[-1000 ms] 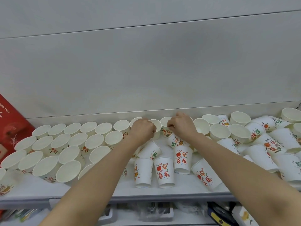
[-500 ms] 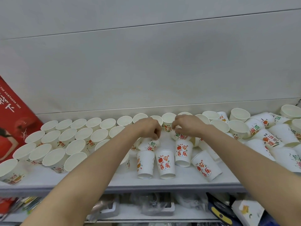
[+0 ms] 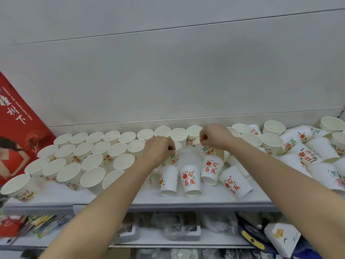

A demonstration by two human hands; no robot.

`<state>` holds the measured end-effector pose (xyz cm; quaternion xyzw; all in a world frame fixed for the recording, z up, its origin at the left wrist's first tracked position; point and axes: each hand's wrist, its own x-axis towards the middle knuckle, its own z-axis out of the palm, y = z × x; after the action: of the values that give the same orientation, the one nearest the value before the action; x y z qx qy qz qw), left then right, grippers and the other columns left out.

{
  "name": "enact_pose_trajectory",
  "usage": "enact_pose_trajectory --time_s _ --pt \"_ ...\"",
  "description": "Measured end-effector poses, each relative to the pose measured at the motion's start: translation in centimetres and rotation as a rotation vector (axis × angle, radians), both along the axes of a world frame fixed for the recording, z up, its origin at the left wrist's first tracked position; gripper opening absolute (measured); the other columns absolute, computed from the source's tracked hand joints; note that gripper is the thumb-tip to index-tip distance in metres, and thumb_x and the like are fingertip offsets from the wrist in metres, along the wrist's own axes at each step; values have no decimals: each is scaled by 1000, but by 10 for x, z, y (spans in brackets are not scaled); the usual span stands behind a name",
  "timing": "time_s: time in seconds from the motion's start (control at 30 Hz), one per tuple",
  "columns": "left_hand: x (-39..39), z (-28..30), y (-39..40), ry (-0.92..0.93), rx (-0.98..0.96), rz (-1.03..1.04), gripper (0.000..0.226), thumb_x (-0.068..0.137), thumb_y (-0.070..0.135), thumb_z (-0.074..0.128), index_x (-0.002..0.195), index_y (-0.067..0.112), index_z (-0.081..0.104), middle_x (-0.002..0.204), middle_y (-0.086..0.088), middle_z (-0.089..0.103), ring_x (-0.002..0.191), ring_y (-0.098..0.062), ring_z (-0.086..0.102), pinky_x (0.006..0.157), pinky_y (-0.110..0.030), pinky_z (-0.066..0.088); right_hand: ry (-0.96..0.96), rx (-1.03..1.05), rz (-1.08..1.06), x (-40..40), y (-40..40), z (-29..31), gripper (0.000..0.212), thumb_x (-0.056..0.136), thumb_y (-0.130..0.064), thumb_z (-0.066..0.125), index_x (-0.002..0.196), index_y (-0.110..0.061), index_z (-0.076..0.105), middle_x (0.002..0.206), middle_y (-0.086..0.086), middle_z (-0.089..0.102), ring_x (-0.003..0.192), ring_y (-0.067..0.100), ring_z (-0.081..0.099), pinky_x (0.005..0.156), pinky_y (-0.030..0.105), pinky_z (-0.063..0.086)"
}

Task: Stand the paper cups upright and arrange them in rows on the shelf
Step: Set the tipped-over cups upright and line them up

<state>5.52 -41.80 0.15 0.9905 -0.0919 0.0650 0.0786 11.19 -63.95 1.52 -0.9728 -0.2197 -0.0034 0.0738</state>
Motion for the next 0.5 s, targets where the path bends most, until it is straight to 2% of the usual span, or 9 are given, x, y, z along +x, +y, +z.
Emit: enact_pose_trajectory --time_s 0.1,0.17,0.27,0.37,0.5 --pt "-8 4 1 -57 -64 30 18 85 35 69 102 33 72 104 12 69 96 -14 62 68 -27 39 -81 139 -26 -9 1 -7 6 77 -21 66 76 -24 70 77 -8 67 74 13 59 62 27 46" --pt "-15 9 5 -97 -114 45 12 85 33 69 96 32 73 98 13 69 92 -12 61 66 -27 40 -115 192 -37 -16 6 -17 6 79 -22 66 78 -24 71 78 -8 67 75 14 59 61 28 46" --pt "-27 10 9 38 -34 9 12 83 37 70 94 34 73 94 15 70 92 -12 61 67 -27 45 -141 199 -49 -26 17 -30 9 80 -20 63 79 -23 71 79 -5 66 74 18 60 62 32 50" --pt "-36 6 7 178 66 -7 31 81 48 69 108 33 68 105 15 67 100 -13 59 72 -29 46 -129 225 -26 -29 23 -37 12 80 -16 60 80 -22 71 83 -3 67 77 22 62 64 36 51" --pt "-47 2 1 103 73 36 28 80 44 71 103 31 62 105 12 66 101 -16 60 71 -29 44 -157 332 -13 -37 22 -38 19 83 -23 63 101 -22 68 99 -4 65 85 21 61 71 38 51"
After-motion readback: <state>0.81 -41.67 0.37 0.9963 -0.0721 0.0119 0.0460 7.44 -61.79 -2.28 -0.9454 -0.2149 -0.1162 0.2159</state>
